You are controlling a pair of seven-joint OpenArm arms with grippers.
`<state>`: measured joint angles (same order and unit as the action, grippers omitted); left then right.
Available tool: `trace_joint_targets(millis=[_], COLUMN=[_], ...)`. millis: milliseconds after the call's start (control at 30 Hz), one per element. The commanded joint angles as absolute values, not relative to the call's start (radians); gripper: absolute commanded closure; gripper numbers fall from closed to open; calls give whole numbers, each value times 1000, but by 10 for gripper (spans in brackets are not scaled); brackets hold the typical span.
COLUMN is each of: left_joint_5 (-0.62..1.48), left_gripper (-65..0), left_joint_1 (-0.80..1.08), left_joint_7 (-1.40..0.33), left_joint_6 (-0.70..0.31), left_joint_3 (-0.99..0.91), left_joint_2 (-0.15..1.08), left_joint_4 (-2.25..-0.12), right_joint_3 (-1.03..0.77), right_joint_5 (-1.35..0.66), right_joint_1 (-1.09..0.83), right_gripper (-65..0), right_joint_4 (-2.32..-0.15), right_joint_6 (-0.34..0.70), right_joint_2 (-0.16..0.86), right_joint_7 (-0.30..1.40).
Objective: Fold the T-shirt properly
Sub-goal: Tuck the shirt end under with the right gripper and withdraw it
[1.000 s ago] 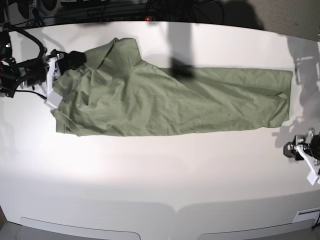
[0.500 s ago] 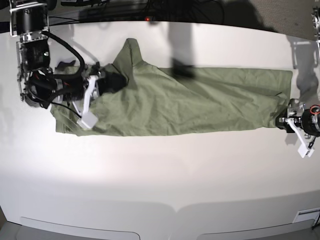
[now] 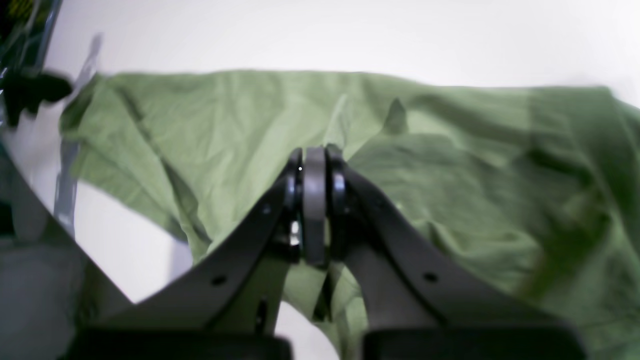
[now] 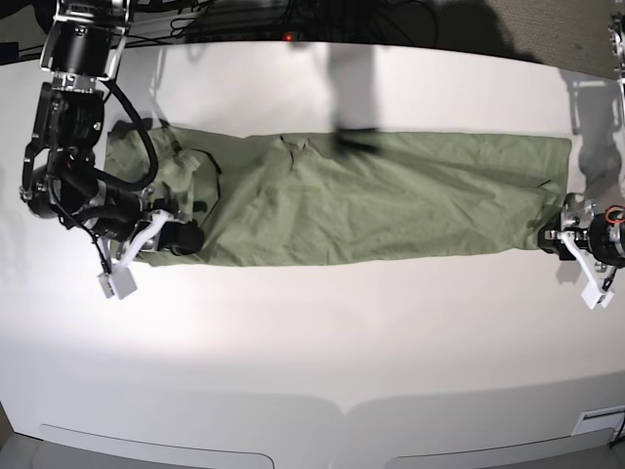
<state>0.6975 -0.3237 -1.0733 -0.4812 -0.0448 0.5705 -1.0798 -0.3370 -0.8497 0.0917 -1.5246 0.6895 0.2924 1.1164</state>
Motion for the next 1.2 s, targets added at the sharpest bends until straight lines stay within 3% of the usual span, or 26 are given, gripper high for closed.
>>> trace_joint_targets(millis=[0,367,567,967,1000,1100,1167], left_joint_5=[708,708,707,699,680,631,629], left_gripper=[-292,-292,-292,-292,-292,-292,-292], left_joint_1=[-346,-346,-346,-346,-346,-346,-346], left_joint_7=[-1053,-1050,-1050,-1054,-1054,-1046,-1044], left_joint_6=[-486,-486,-486,-486,-486,-485,-485], left_joint_3=[-52,-52,-52,-52,-52,-52,-52], left_joint_2=[593,593,593,593,593,593,593], left_joint_4=[-1095,-1095,-1095,-1095,-1095,-1095,-1095], right_joint_3=[-363,-421,-420,-421,-421,-421,-420], right_joint_5=[-856,-722,-552,-550,-550,-554,-556], right_joint_1=[117,122,137,136,136,136,137], right_gripper=[0,0,0,0,-15,-222,-313], right_joint_4=[-1539,-1539,-1539,-1539,-1539,-1539,-1539], right_joint_6=[693,676,653,646,646,646,647], right_joint_2=[300,297,297,299,299,299,299], right_joint_7=[1090,1063,988,1068,1083,1079,1061])
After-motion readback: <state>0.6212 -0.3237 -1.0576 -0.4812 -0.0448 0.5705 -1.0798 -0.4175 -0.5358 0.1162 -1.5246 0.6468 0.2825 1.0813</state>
